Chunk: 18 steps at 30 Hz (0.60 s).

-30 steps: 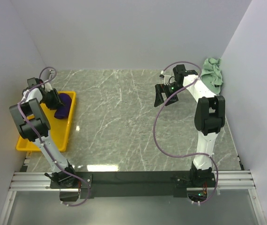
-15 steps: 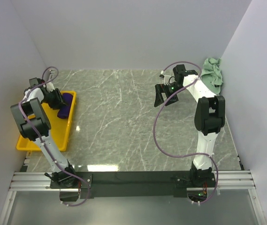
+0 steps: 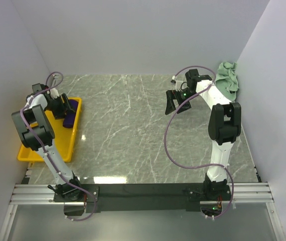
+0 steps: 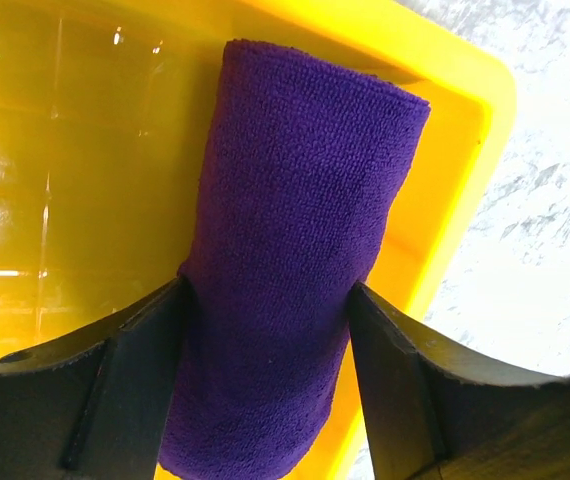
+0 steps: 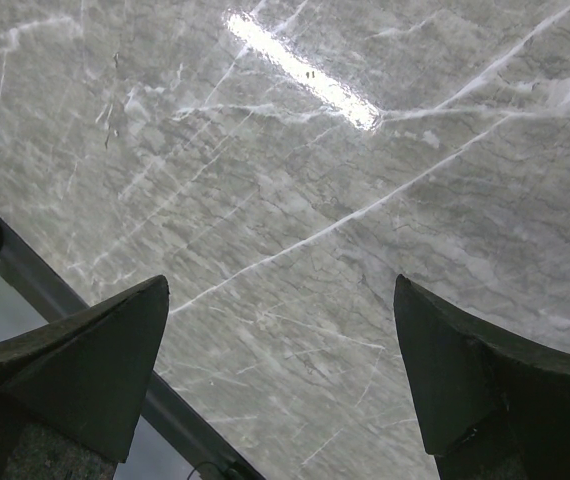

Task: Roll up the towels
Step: Place the rolled towel into the container, then move the towel to the center of the board

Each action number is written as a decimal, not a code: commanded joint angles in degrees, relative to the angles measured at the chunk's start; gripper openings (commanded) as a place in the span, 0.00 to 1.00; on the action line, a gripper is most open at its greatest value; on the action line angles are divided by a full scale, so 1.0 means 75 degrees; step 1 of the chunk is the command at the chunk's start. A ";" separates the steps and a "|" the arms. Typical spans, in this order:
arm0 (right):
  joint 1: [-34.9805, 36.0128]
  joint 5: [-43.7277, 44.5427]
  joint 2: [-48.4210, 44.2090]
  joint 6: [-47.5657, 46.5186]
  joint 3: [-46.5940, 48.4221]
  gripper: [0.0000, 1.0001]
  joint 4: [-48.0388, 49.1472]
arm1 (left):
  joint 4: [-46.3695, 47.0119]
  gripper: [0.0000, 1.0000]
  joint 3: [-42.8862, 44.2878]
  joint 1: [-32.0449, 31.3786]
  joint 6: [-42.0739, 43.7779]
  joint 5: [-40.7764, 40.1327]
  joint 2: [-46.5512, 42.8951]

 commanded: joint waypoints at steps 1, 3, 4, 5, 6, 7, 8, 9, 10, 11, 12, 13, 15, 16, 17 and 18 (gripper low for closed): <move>0.0010 -0.0071 -0.0407 -0.0092 0.0142 1.00 -0.0074 | -0.0354 0.70 0.0239 -0.0043 -0.0055 -0.0108 -0.0393; 0.0010 -0.0047 -0.0466 -0.0081 0.0165 1.00 -0.0074 | -0.0378 0.71 0.0286 -0.0043 -0.0044 -0.0213 -0.0581; 0.0010 -0.0001 -0.0489 -0.0104 0.0166 1.00 -0.0085 | -0.0459 0.71 0.0414 -0.0043 0.0026 -0.0353 -0.0756; -0.0001 0.0011 -0.0536 -0.0104 0.0200 1.00 -0.0074 | -0.0507 0.71 0.0497 -0.0043 0.0062 -0.0412 -0.0839; -0.0002 0.0035 -0.0548 -0.0127 0.0236 1.00 -0.0085 | -0.0565 0.72 0.0602 -0.0032 0.0097 -0.0482 -0.0933; -0.0013 0.0023 -0.0548 -0.0151 0.0259 1.00 -0.0109 | -0.0612 0.78 0.0812 -0.0032 0.0178 -0.0634 -0.1084; -0.0037 -0.0023 -0.0548 -0.0186 0.0364 1.00 -0.0213 | -0.0752 0.83 0.0918 -0.0043 0.0214 -0.0693 -0.1144; -0.0060 -0.0024 -0.0513 -0.0232 0.0423 1.00 -0.0261 | -0.0799 0.99 0.1035 -0.0043 0.0237 -0.0752 -0.1202; -0.0083 0.0000 -0.0490 -0.0268 0.0470 1.00 -0.0308 | -0.0858 0.99 0.1269 -0.0032 0.0365 -0.0776 -0.1273; -0.0118 0.0000 -0.0478 -0.0291 0.0540 1.00 -0.0378 | -0.1056 0.99 0.1387 -0.0055 0.0425 -0.0741 -0.1296; -0.0177 0.0093 -0.0431 -0.0349 0.0657 1.00 -0.0402 | -0.1139 1.00 0.1527 -0.0044 0.0483 -0.0718 -0.1308; -0.0212 0.0152 -0.0431 -0.0373 0.0716 1.00 -0.0425 | -0.1244 0.99 0.1784 -0.0055 0.0646 -0.0671 -0.1332; -0.0387 0.0489 -0.0454 -0.0432 0.0880 1.00 -0.0414 | -0.1397 0.99 0.2031 -0.0218 0.0985 -0.0694 -0.1413; -0.0446 0.0643 -0.0466 -0.0444 0.0938 1.00 -0.0390 | -0.1363 0.99 0.2195 -0.0335 0.1313 -0.0822 -0.1634; -0.0517 0.0830 -0.0466 -0.0479 0.1078 1.00 -0.0344 | -0.1293 0.99 0.2231 -0.0487 0.1548 -0.0950 -0.1799; -0.0598 0.1319 -0.0478 -0.0479 0.1149 1.00 -0.0309 | -0.0909 0.99 0.2209 -0.0906 0.1794 -0.1381 -0.1986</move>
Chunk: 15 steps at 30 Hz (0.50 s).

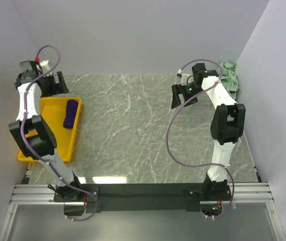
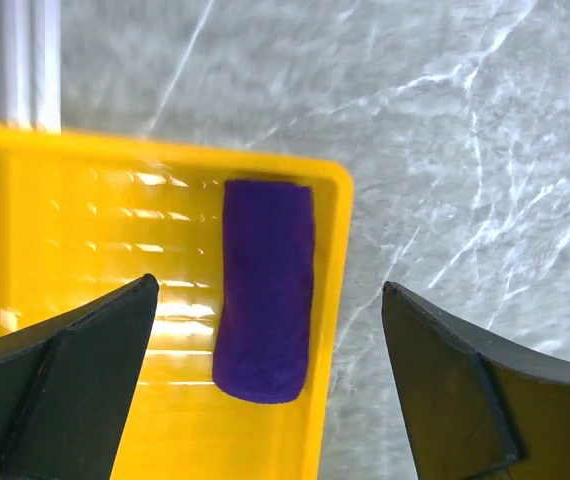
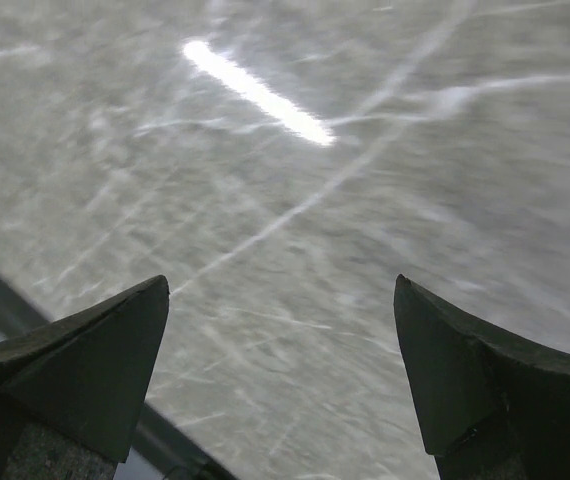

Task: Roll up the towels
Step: Move the towel to the center of the board

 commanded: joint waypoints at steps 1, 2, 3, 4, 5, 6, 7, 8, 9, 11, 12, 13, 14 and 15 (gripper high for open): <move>-0.0479 0.1145 -0.0446 -0.0176 0.0546 1.00 0.0082 | 0.0384 0.99 0.0161 -0.0927 0.1345 -0.0848 -0.1150; -0.0574 0.1426 -0.0434 -0.0153 0.0675 1.00 0.0257 | 0.0723 1.00 0.0043 -0.1173 0.1512 -0.1141 -0.1328; -0.0679 0.1904 -0.0399 -0.0129 0.0745 1.00 0.0340 | 0.1052 0.99 0.0042 -0.1570 0.1641 -0.1608 -0.1539; -0.0935 0.2246 -0.0352 -0.0106 0.0851 1.00 0.0433 | 0.1148 0.99 0.0123 -0.1702 0.1736 -0.1694 -0.1575; -0.1031 0.2586 -0.0213 -0.0094 0.1049 1.00 0.0608 | 0.1207 0.99 0.0228 -0.1784 0.1678 -0.1741 -0.1564; -0.1136 0.2902 -0.0107 -0.0094 0.1132 1.00 0.0726 | 0.1254 0.99 0.0345 -0.1878 0.1597 -0.1753 -0.1529; -0.1311 0.3590 -0.0001 -0.0094 0.1226 1.00 0.0820 | 0.1324 0.99 0.0590 -0.1890 0.1375 -0.1765 -0.1448; -0.1406 0.3875 0.0220 -0.0036 0.1412 1.00 0.1099 | 0.1267 1.00 0.0755 -0.1914 0.1338 -0.1626 -0.1377; -0.1499 0.4168 0.0350 -0.0024 0.1519 1.00 0.1230 | 0.1185 0.99 0.0884 -0.1914 0.1350 -0.1439 -0.1319; -0.1722 0.5128 0.0747 0.0035 0.1858 1.00 0.1675 | 0.1067 0.99 0.1143 -0.1914 0.1304 -0.0945 -0.1201; -0.1758 0.5503 0.0877 0.0024 0.1929 1.00 0.1862 | 0.1044 0.99 0.1248 -0.1949 0.1222 -0.0898 -0.1120; -0.1793 0.5855 0.0995 -0.0023 0.1988 0.99 0.2084 | 0.0997 0.99 0.1295 -0.1972 0.1140 -0.0828 -0.1072; -0.1805 0.6613 0.1170 -0.0255 0.1988 0.96 0.2609 | 0.0857 0.99 0.1342 -0.1972 0.1139 -0.0804 -0.1026; -0.1805 0.6968 0.1230 -0.0420 0.1896 0.93 0.2974 | 0.0798 0.99 0.1400 -0.2007 0.1127 -0.0804 -0.0967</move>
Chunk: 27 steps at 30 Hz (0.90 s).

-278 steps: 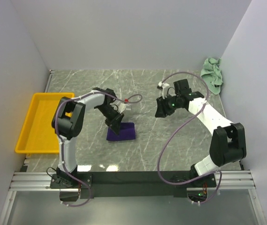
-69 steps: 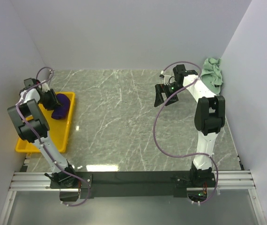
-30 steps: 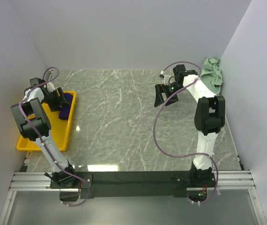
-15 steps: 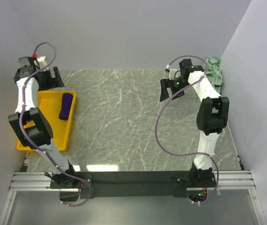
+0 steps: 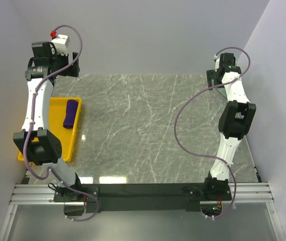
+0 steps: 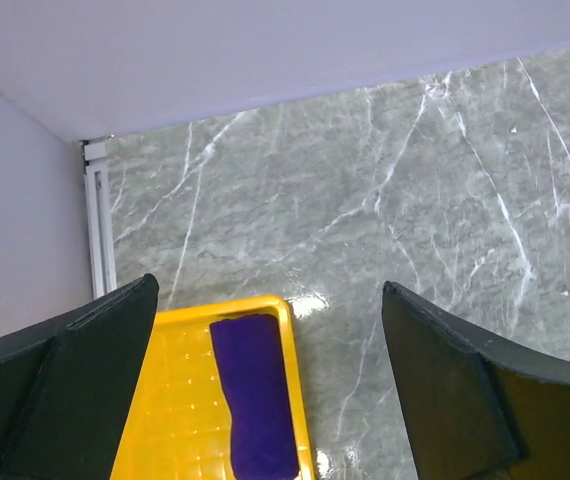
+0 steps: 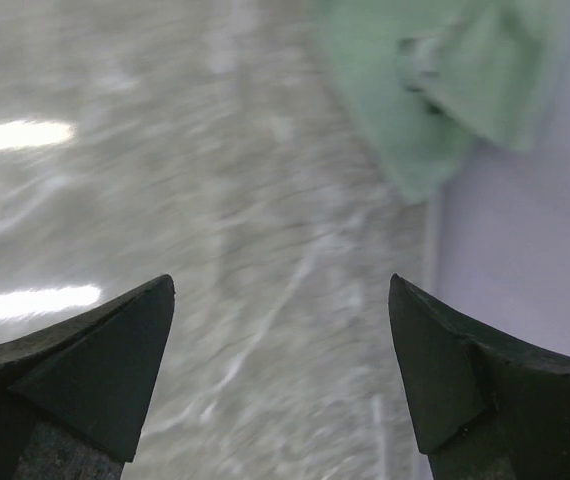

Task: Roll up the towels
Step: Move the towel to the center of the board

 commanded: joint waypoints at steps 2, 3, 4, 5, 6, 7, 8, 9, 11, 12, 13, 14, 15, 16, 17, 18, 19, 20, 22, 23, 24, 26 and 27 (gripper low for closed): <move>0.0034 0.2715 0.0563 -0.0751 -0.0227 0.86 0.2364 | -0.0290 0.99 0.0398 -0.0073 -0.0047 0.0193 0.0293; 0.0022 0.3298 0.0622 -0.1241 -0.0310 0.81 0.2766 | -0.0337 0.99 0.0422 -0.0096 -0.0047 0.0134 0.0293; 0.0022 0.3536 0.0692 -0.1512 -0.0415 0.79 0.3164 | -0.0384 0.99 0.0469 -0.0096 -0.0012 0.0111 0.0316; 0.0011 0.3724 0.0843 -0.2014 -0.0532 0.74 0.3876 | -0.0489 1.00 0.0504 -0.0119 0.0000 0.0076 0.0328; -0.0071 0.4027 0.0949 -0.2239 -0.0533 0.73 0.4138 | -0.0548 1.00 0.0574 -0.0131 0.0011 0.0064 0.0363; -0.0118 0.4135 0.1078 -0.2450 -0.0452 0.73 0.4338 | -0.0618 1.00 0.0621 -0.0131 0.0069 0.0064 0.0386; -0.0153 0.4275 0.1381 -0.2870 -0.0277 0.73 0.4618 | -0.0712 0.99 0.0679 -0.0154 0.0105 0.0029 0.0410; -0.0177 0.4462 0.1546 -0.3095 -0.0194 0.73 0.4737 | -0.0805 0.99 0.0750 -0.0155 0.0128 -0.0006 0.0445; -0.0247 0.4697 0.1886 -0.3842 -0.0217 0.73 0.5378 | -0.0853 0.99 0.0774 -0.0178 0.0187 -0.0112 0.0457; -0.0282 0.4756 0.1981 -0.4056 -0.0240 0.74 0.5569 | -0.0853 0.99 0.0751 -0.0178 0.0199 -0.0135 0.0457; -0.0317 0.4826 0.2086 -0.4232 -0.0229 0.74 0.5698 | -0.0865 0.99 0.0750 -0.0178 0.0176 -0.0147 0.0469; -0.0352 0.4850 0.2238 -0.4593 -0.0240 0.76 0.6059 | -0.0888 0.99 0.0750 -0.0190 0.0176 -0.0147 0.0480; -0.0376 0.4874 0.2321 -0.4760 -0.0229 0.77 0.6132 | -0.0912 0.99 0.0762 -0.0178 0.0164 -0.0136 0.0515; -0.0388 0.4932 0.2414 -0.4935 -0.0159 0.79 0.6365 | -0.0981 0.99 0.0762 -0.0178 0.0117 -0.0066 0.0550; -0.0423 0.4990 0.2636 -0.5355 -0.0100 0.81 0.6739 | -0.1040 0.99 0.0797 -0.0190 0.0094 -0.0031 0.0574; -0.0435 0.5037 0.2777 -0.5533 -0.0007 0.83 0.6870 | -0.1064 1.00 0.0820 -0.0190 0.0012 0.0016 0.0621; -0.0458 0.5061 0.2918 -0.5662 0.0133 0.84 0.6964 | -0.1087 1.00 0.0821 -0.0178 -0.0023 0.0063 0.0633; -0.0493 0.5085 0.3198 -0.5803 0.0506 0.85 0.6895 | -0.1111 0.99 0.0832 -0.0190 -0.0047 0.0087 0.0633; -0.0505 0.5038 0.3434 -0.5921 0.0906 0.84 0.6824 | -0.1099 0.99 0.0797 -0.0201 -0.0105 0.0075 0.0633; -0.0517 0.4980 0.3574 -0.6095 0.0931 0.80 0.6906 | -0.1088 0.99 0.0774 -0.0190 -0.0106 0.0052 0.0610; -0.0517 0.4933 0.3610 -0.6190 0.0920 0.77 0.6999 | -0.1088 0.99 0.0727 -0.0190 -0.0106 0.0052 0.0586; -0.0517 0.4863 0.3715 -0.6401 0.0919 0.66 0.7222 | -0.1088 1.00 0.0715 -0.0201 -0.0083 0.0005 0.0574; -0.0517 0.4804 0.3762 -0.6413 0.1001 0.60 0.7165 | -0.1099 1.00 0.0692 -0.0202 -0.0071 -0.0018 0.0551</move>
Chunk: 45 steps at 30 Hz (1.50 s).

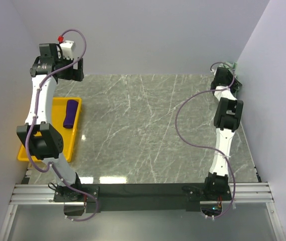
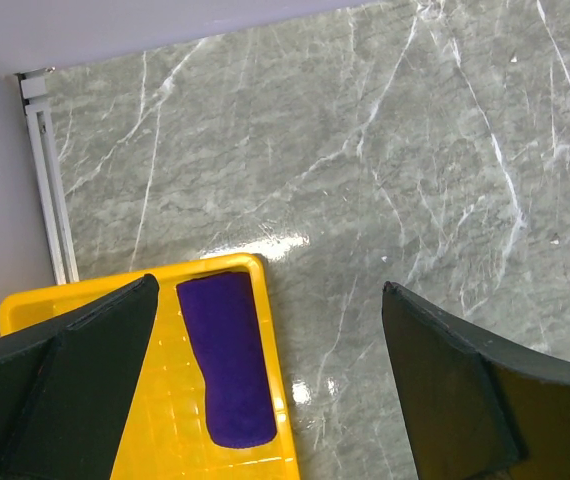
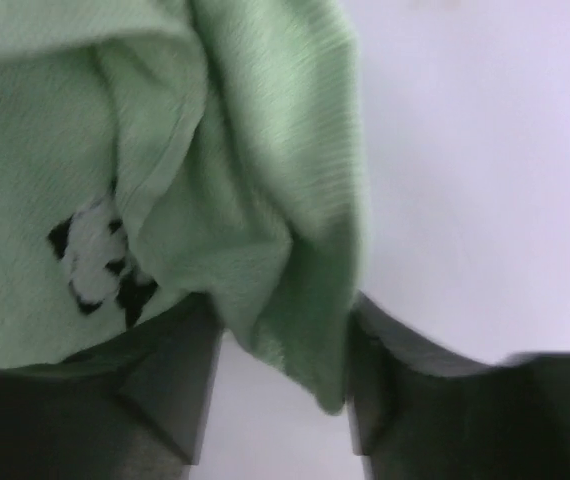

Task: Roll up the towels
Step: Move the towel to the center of the board, then flatten the towel

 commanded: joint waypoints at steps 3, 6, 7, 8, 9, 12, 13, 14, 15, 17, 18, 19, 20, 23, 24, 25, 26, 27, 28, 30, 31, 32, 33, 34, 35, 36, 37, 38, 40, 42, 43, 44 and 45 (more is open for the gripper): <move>-0.0004 -0.0034 0.0176 -0.0492 0.0601 0.14 0.0592 | 0.0072 0.99 0.0083 -0.0038 0.0037 -0.0062 -0.0172; 0.0148 -0.0069 -0.0409 -0.0363 -0.0077 0.00 0.0639 | 0.0154 0.99 -0.0116 -0.0038 0.0084 -0.0028 -0.0266; 0.0253 -0.0174 -0.0643 -0.0293 -0.0567 0.00 0.0627 | 0.0224 0.99 -0.0175 -0.0038 0.0119 -0.0016 -0.0289; 0.0324 -0.0244 -0.1144 -0.0130 -0.0815 0.00 0.0522 | 0.0260 1.00 -0.0222 -0.0038 0.0120 0.0007 -0.0313; 0.0406 -0.0350 -0.1416 -0.0012 -0.1073 0.00 0.0405 | 0.0306 0.99 -0.0315 -0.0038 0.0120 0.0066 -0.0359; 0.0757 -0.0935 -0.2529 0.0737 -0.1742 0.00 -0.0635 | 0.0552 1.00 -0.0619 -0.0027 0.0073 0.0299 -0.0453; 0.0897 -0.1111 -0.2787 0.0971 -0.1906 0.00 -0.0998 | 0.0669 0.99 -0.0679 -0.0038 0.0015 0.0521 -0.0477; 0.1142 -0.1472 -0.3242 0.1391 -0.1977 0.00 -0.1756 | 0.0728 0.99 -0.0738 -0.0038 -0.0055 0.0651 -0.0500; 0.1307 -0.1742 -0.3467 0.1627 -0.1955 0.00 -0.2239 | 0.0764 0.99 -0.0831 -0.0038 -0.0242 0.0826 -0.0489; 0.1844 -0.2619 -0.4028 0.2281 -0.1943 0.00 -0.3607 | 0.0659 0.99 -0.0820 -0.0038 -0.0430 0.1166 -0.0431; 0.2022 -0.3065 -0.4194 0.2471 -0.1908 0.00 -0.4114 | 0.0554 0.99 -0.0751 -0.0015 -0.0559 0.1342 -0.0291; 0.2221 -0.3487 -0.4347 0.2624 -0.1792 0.00 -0.4641 | 0.0449 0.99 -0.0703 -0.0026 -0.0606 0.1576 -0.0220; 0.2490 -0.3828 -0.4603 0.2939 -0.1756 0.00 -0.5505 | 0.0227 1.00 -0.0668 -0.0015 -0.0653 0.2054 -0.0150; 0.3649 -0.5222 -0.4992 0.3303 -0.1627 0.00 -0.6937 | -0.0207 0.99 -0.0411 0.0008 -0.0690 0.2875 0.0178; 0.4267 -0.5933 -0.5109 0.3456 -0.1615 0.00 -0.7176 | -0.0464 0.99 -0.0248 0.0009 -0.0631 0.3006 0.0307; 0.4540 -0.6463 -0.5214 0.3574 -0.1557 0.00 -0.7398 | -0.0478 1.00 -0.0258 0.0009 -0.0688 0.3066 0.0308; 0.4798 -0.6885 -0.5413 0.3830 -0.1521 0.00 -0.7749 | -0.0351 0.99 -0.0362 0.0101 -0.0782 0.3194 0.0250; 0.5277 -0.7702 -0.5519 0.4030 -0.1509 0.00 -0.7799 | 0.0068 1.00 -0.0723 0.0160 -0.0968 0.3265 0.0029; 0.5479 -0.8081 -0.5682 0.4229 -0.1498 0.00 -0.7834 | 0.0258 1.00 -0.0912 0.0196 -0.1051 0.3323 -0.0089; 0.5854 -0.8703 -0.5731 0.4780 -0.1486 0.00 -0.7799 | 0.0435 0.99 -0.1217 0.0254 -0.1041 0.3348 -0.0312; 0.6122 -0.9205 -0.5661 0.4909 -0.1405 0.06 -0.7776 | 0.0413 0.99 -0.1253 0.0255 -0.1029 0.3336 -0.0336; 0.6218 -0.9430 -0.5591 0.5038 -0.1357 0.42 -0.7810 | 0.0366 0.99 -0.1277 0.0255 -0.0982 0.3336 -0.0348; 0.6288 -0.9549 -0.5509 0.5086 -0.1287 0.56 -0.7846 | 0.0307 0.99 -0.1277 0.0255 -0.0924 0.3324 -0.0337; 0.6347 -0.9619 -0.5334 0.5087 -0.1043 0.64 -0.7927 | 0.0121 1.00 -0.1277 0.0243 -0.0877 0.3324 -0.0313; 0.6348 -0.9736 -0.5263 0.5029 -0.0901 0.67 -0.8137 | 0.0038 0.99 -0.1277 0.0255 -0.0807 0.3336 -0.0313; 0.6290 -0.9691 -0.5216 0.5028 -0.0795 0.67 -0.8232 | -0.0021 0.99 -0.1335 0.0243 -0.0667 0.3336 -0.0336; 0.6220 -0.9586 -0.5250 0.5005 -0.0771 0.67 -0.8279 | -0.0091 0.99 -0.1417 0.0243 -0.0584 0.3394 -0.0371; 0.5998 -0.9388 -0.5332 0.4993 -0.0864 0.67 -0.8268 | -0.0161 0.99 -0.1615 0.0243 -0.0479 0.3406 -0.0418; 0.5693 -0.9083 -0.5647 0.4981 -0.1516 0.64 -0.8081 | -0.0197 0.96 -0.1885 0.0196 -0.0186 0.3383 -0.0594; 0.5168 -0.8511 -0.5789 0.5039 -0.1999 0.60 -0.7835 | -0.0325 0.85 -0.2294 0.0022 0.0292 0.3359 -0.0769; 0.4967 -0.8321 -0.5801 0.5132 -0.2338 0.56 -0.7811 | -0.0372 0.81 -0.2448 -0.0084 0.0481 0.3313 -0.0828; 0.4791 -0.8145 -0.5767 0.5331 -0.2492 0.54 -0.7811 | -0.0396 0.72 -0.2843 -0.0329 0.0680 0.3173 -0.0921; 0.4488 -0.7842 -0.5731 0.5472 -0.2633 0.52 -0.7822 | -0.0396 0.69 -0.3056 -0.0482 0.1030 0.3056 -0.1085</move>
